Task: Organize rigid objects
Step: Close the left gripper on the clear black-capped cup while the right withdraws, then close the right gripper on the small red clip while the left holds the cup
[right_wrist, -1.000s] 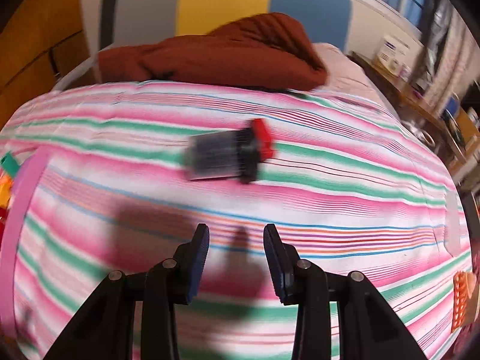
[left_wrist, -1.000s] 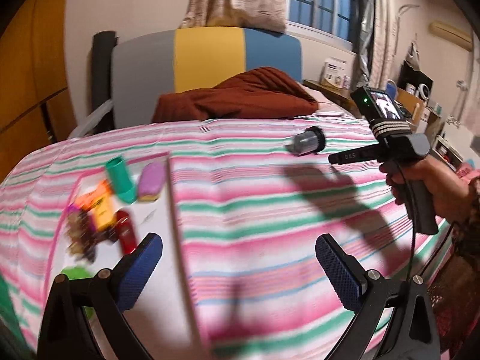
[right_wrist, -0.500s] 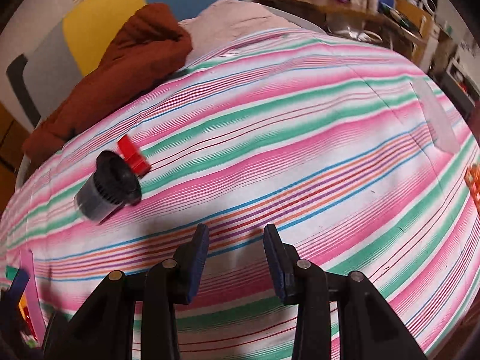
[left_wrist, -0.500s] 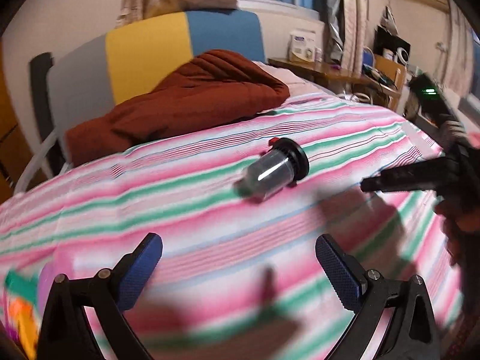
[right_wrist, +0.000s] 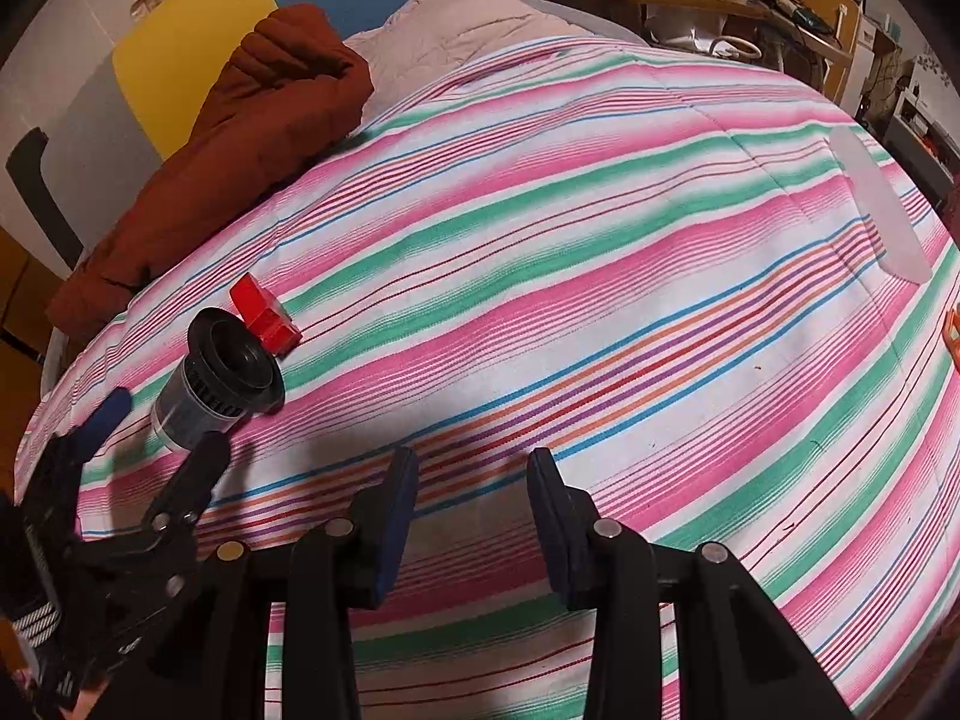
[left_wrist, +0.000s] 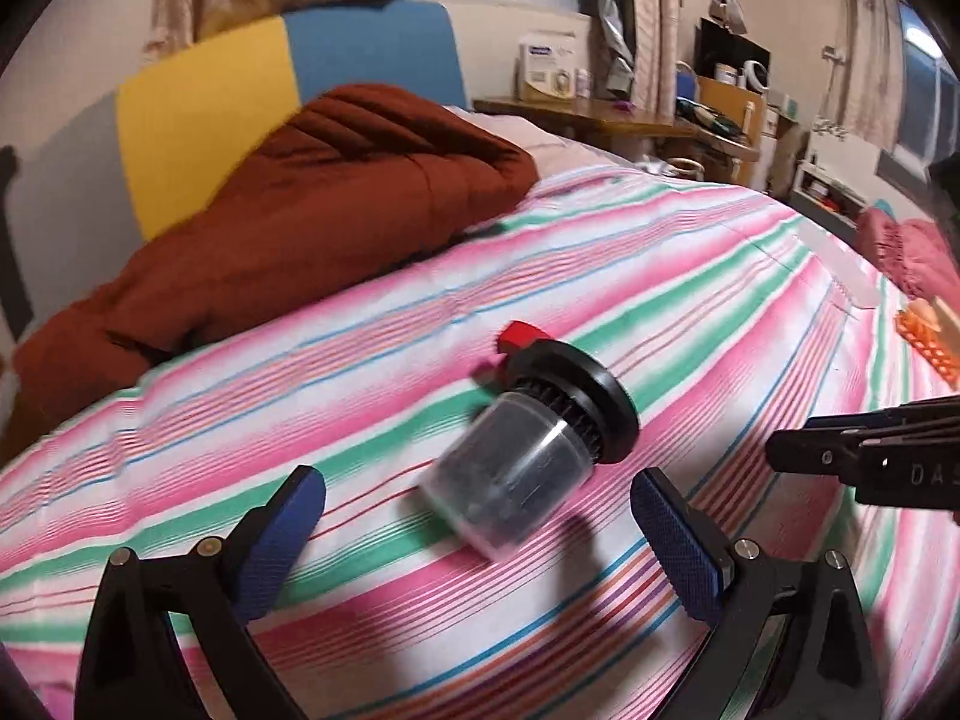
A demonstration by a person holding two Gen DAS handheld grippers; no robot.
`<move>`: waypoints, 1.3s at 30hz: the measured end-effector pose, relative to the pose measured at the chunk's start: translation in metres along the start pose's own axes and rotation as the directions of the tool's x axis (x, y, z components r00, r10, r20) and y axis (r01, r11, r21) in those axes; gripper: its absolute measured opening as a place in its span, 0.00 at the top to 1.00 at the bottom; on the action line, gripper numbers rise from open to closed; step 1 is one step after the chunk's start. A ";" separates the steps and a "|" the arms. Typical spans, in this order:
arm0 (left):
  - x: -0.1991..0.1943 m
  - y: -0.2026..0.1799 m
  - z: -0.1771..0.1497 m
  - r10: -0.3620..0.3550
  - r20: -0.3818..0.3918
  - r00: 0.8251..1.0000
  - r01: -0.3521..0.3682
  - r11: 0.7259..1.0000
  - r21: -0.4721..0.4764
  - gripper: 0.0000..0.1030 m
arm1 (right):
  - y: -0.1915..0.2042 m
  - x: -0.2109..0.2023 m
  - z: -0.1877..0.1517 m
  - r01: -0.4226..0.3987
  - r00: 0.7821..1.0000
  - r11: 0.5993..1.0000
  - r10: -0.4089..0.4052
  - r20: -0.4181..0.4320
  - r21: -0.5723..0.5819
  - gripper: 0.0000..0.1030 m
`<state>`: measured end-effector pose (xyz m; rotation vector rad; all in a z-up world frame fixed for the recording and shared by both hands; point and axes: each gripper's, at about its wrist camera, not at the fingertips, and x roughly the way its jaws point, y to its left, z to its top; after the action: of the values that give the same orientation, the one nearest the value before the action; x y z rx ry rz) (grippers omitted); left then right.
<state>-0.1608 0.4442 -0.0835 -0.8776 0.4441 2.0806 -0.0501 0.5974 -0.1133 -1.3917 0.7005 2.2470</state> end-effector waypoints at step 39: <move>-0.066 0.013 -0.082 0.087 0.015 0.996 -0.083 0.981 -0.176 0.43 | 0.087 0.046 0.039 -0.166 0.969 0.939 0.212 0.127 -0.300 0.73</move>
<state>-0.1081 0.3531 -0.0932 -0.9507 0.2938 2.2319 -0.1474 0.5555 -0.1222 -1.2977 0.4865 2.6657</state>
